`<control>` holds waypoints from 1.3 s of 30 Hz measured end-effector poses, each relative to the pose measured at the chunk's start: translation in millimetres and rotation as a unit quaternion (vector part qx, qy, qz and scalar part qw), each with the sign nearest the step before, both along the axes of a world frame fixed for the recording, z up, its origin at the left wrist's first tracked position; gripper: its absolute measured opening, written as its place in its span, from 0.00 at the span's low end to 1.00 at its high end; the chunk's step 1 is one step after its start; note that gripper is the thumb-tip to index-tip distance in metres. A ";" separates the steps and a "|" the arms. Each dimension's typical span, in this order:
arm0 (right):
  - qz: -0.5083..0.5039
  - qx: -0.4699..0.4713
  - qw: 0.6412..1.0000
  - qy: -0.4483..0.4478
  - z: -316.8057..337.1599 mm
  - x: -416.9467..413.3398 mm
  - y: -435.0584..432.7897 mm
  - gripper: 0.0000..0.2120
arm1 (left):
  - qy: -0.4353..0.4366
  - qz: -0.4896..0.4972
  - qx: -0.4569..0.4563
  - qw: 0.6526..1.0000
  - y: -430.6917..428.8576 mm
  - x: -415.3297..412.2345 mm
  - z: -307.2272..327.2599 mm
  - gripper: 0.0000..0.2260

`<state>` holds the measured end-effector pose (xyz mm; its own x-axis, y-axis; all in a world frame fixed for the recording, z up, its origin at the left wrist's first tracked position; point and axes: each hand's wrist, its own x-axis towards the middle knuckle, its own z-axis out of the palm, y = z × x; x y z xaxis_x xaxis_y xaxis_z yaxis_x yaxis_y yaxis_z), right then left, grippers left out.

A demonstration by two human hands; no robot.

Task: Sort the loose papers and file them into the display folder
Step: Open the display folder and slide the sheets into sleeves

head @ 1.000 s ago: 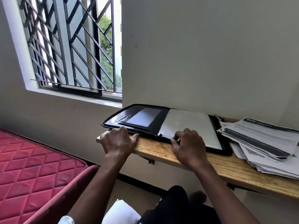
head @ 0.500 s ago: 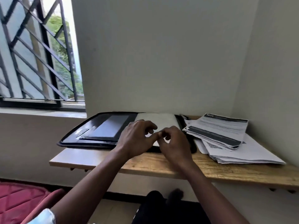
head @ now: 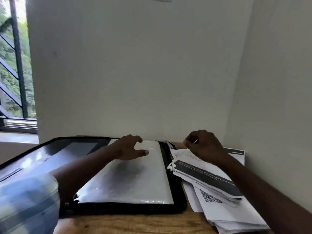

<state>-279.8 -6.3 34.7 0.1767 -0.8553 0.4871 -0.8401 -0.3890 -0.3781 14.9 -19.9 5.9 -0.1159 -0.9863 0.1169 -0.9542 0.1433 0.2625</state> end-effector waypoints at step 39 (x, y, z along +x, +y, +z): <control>-0.158 -0.035 0.985 -0.054 -35.4 -45.6 -44.6 0.10 | 0.498 -0.111 0.311 0.802 -13.6 -92.2 -16.3 0.11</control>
